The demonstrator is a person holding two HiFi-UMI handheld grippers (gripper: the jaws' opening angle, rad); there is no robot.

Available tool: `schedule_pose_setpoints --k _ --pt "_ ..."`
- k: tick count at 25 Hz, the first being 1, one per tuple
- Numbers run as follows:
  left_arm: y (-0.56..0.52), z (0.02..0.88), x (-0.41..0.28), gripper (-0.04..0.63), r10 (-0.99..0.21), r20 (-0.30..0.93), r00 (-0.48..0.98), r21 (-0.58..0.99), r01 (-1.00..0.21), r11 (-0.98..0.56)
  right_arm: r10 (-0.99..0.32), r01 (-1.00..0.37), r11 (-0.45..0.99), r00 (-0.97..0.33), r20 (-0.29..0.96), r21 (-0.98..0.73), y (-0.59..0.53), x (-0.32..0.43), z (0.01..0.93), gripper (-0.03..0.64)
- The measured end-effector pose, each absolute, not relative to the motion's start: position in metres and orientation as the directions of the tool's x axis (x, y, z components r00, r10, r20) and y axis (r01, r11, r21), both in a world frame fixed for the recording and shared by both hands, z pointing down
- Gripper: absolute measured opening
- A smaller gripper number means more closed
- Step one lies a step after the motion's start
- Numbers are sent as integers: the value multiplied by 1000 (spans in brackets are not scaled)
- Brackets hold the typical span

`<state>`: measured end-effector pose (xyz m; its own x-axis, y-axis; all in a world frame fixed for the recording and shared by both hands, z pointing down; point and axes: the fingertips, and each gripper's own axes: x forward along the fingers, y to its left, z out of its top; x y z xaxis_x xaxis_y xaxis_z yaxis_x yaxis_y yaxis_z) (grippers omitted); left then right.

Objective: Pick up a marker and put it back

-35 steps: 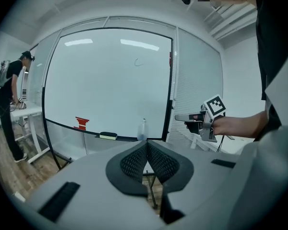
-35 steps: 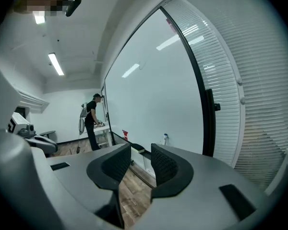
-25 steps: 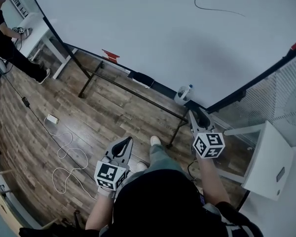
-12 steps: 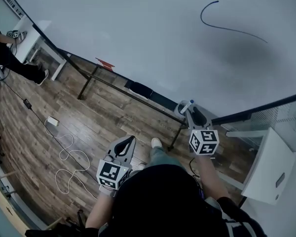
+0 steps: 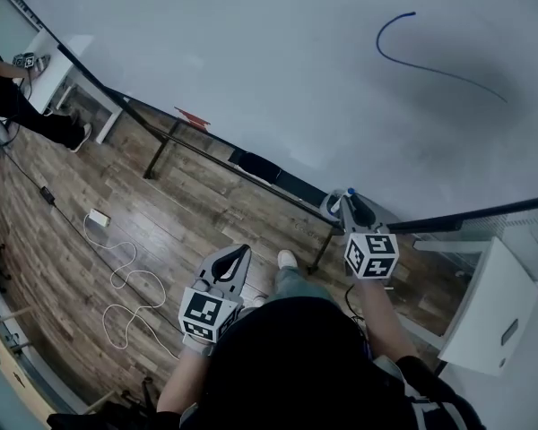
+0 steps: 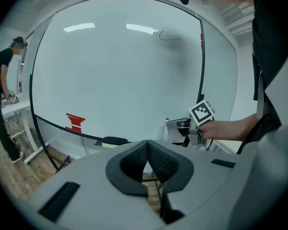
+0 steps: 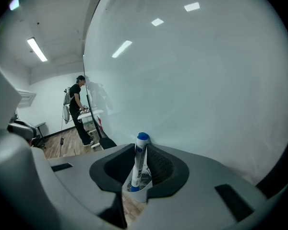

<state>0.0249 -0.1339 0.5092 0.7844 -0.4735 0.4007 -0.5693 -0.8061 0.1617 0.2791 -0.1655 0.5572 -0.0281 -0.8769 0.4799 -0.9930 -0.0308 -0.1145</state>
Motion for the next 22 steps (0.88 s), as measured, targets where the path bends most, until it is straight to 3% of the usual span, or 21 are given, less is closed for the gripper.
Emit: schedule_pose_setpoints --k 14,22 --pt "-126 506 7 18 -493 369 788 147 -573 -806 -899 -997 15 -47 435 -77 -169 266 533 91" --pt "-130 490 -12 18 -559 327 762 130 -622 -772 -931 -992 116 -91 354 49 -179 242 479 91"
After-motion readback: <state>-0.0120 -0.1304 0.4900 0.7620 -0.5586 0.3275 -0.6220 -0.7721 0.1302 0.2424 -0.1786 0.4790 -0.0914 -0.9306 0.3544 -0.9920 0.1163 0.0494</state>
